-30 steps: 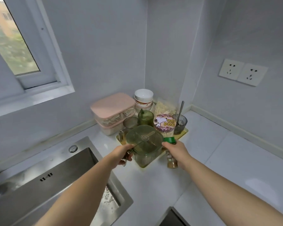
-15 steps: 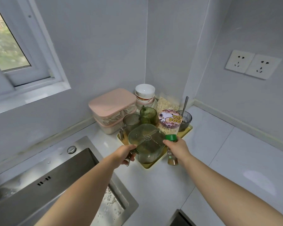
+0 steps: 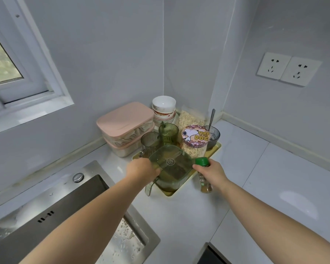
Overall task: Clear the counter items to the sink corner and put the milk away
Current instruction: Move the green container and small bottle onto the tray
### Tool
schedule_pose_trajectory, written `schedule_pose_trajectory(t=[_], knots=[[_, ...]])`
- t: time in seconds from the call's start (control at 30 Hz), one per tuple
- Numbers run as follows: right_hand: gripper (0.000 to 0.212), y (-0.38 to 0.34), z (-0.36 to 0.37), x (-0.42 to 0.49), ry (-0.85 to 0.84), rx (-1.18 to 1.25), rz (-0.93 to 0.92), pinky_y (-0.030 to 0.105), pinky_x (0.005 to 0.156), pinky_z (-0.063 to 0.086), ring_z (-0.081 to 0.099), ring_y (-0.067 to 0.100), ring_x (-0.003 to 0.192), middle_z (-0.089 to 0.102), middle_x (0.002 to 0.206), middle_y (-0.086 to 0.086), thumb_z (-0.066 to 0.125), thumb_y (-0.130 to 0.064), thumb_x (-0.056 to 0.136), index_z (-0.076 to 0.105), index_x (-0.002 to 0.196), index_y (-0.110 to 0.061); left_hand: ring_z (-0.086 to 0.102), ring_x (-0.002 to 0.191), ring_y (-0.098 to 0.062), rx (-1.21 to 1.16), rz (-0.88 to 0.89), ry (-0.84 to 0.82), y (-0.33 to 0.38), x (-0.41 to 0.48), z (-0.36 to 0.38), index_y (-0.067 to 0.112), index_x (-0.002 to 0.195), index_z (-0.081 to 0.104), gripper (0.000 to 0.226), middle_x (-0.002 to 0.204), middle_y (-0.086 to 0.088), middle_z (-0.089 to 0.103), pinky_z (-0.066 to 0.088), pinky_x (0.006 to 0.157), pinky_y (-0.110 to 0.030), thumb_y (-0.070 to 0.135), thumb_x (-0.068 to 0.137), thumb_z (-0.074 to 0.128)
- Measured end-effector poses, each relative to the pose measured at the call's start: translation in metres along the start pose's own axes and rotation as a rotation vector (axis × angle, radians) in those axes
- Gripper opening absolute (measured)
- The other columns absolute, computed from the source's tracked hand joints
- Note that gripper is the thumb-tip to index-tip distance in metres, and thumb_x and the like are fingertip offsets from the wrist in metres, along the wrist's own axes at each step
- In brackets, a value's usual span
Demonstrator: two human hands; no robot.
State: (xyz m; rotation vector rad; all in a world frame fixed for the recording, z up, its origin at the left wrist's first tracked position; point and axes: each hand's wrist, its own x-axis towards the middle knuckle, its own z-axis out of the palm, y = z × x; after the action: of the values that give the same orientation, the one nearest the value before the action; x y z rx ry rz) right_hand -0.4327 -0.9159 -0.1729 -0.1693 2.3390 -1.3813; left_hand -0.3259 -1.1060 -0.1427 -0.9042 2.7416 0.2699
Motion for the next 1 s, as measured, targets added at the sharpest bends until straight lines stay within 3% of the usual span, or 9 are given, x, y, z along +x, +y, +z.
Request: schedule_pose_trajectory(t=[0.1, 0.17, 0.27, 0.37, 0.47, 0.57, 0.7, 1.0], knots=[[0.03, 0.001, -0.02, 0.002, 0.043, 0.013, -0.026, 0.027, 0.072, 0.047, 0.059, 0.02, 0.085, 0.064, 0.094, 0.003, 0.074, -0.026, 0.079, 0.062, 0.105, -0.014, 0.058, 0.077, -0.018, 0.044, 0.108, 0.179, 0.011, 0.002, -0.009, 0.013, 0.084, 0.063, 0.042, 0.077, 0.0, 0.056, 0.05, 0.063, -0.029, 0.049, 0.092, 0.041], [0.03, 0.004, -0.034, 0.005, 0.085, -0.007, -0.05, 0.028, 0.075, 0.046, 0.059, 0.02, 0.087, 0.064, 0.094, 0.003, 0.077, -0.025, 0.076, 0.063, 0.101, -0.015, 0.054, 0.093, -0.019, 0.04, 0.249, 0.265, 0.025, 0.004, -0.004, 0.014, 0.104, 0.06, 0.037, 0.092, 0.0, 0.054, 0.048, 0.073, -0.031, 0.043, 0.095, 0.039], [0.027, 0.005, -0.051, 0.014, 0.152, -0.033, -0.07, 0.027, 0.072, 0.043, 0.058, 0.021, 0.082, 0.063, 0.089, 0.006, 0.079, -0.022, 0.073, 0.063, 0.093, -0.014, 0.045, 0.113, -0.02, 0.011, 0.401, 0.267, 0.045, 0.01, 0.012, 0.017, 0.126, 0.049, 0.038, 0.122, -0.001, 0.051, 0.044, 0.091, -0.032, 0.037, 0.095, 0.04], [0.031, -0.001, -0.064, 0.026, 0.241, -0.041, -0.101, 0.027, 0.074, 0.043, 0.057, 0.021, 0.083, 0.062, 0.091, 0.006, 0.078, -0.018, 0.074, 0.064, 0.1, -0.009, 0.033, 0.131, -0.023, -0.018, 0.412, 0.255, 0.059, 0.018, 0.025, 0.018, 0.137, 0.038, 0.048, 0.14, -0.001, 0.039, 0.033, 0.107, -0.037, 0.038, 0.094, 0.042], [0.035, -0.006, -0.068, 0.038, 0.26, -0.038, -0.13, 0.025, 0.075, 0.042, 0.056, 0.019, 0.085, 0.061, 0.093, 0.004, 0.077, -0.014, 0.073, 0.064, 0.105, -0.008, 0.026, 0.138, -0.022, -0.093, 0.353, 0.264, 0.067, 0.022, 0.029, 0.017, 0.143, 0.03, 0.055, 0.148, -0.002, 0.032, 0.025, 0.113, -0.037, 0.041, 0.094, 0.042], [0.034, -0.01, -0.067, 0.05, 0.203, -0.087, -0.155, 0.024, 0.074, 0.041, 0.055, 0.019, 0.085, 0.06, 0.091, 0.001, 0.076, -0.012, 0.073, 0.063, 0.104, -0.01, 0.02, 0.142, -0.021, -0.275, 0.287, 0.245, 0.076, 0.03, 0.026, 0.016, 0.149, 0.011, 0.08, 0.154, -0.002, 0.021, 0.019, 0.116, -0.036, 0.049, 0.089, 0.052], [0.034, -0.013, -0.068, 0.066, 0.162, -0.128, -0.17, 0.023, 0.07, 0.037, 0.054, 0.018, 0.084, 0.06, 0.09, 0.0, 0.074, -0.01, 0.074, 0.062, 0.106, -0.011, 0.02, 0.143, -0.021, -0.631, 0.251, 0.201, 0.094, 0.046, 0.012, 0.026, 0.15, -0.001, 0.107, 0.156, 0.0, 0.014, 0.027, 0.113, -0.039, 0.046, 0.074, 0.073], [0.041, -0.015, -0.069, 0.092, 0.053, -0.309, -0.205, 0.029, 0.077, 0.045, 0.06, 0.028, 0.099, 0.066, 0.108, 0.009, 0.07, -0.014, 0.078, 0.059, 0.116, -0.012, 0.016, 0.143, -0.026, -0.301, 0.415, 0.167, 0.122, 0.079, -0.004, 0.036, 0.148, 0.008, 0.105, 0.158, 0.003, 0.004, 0.03, 0.113, -0.044, 0.051, 0.07, 0.075]])
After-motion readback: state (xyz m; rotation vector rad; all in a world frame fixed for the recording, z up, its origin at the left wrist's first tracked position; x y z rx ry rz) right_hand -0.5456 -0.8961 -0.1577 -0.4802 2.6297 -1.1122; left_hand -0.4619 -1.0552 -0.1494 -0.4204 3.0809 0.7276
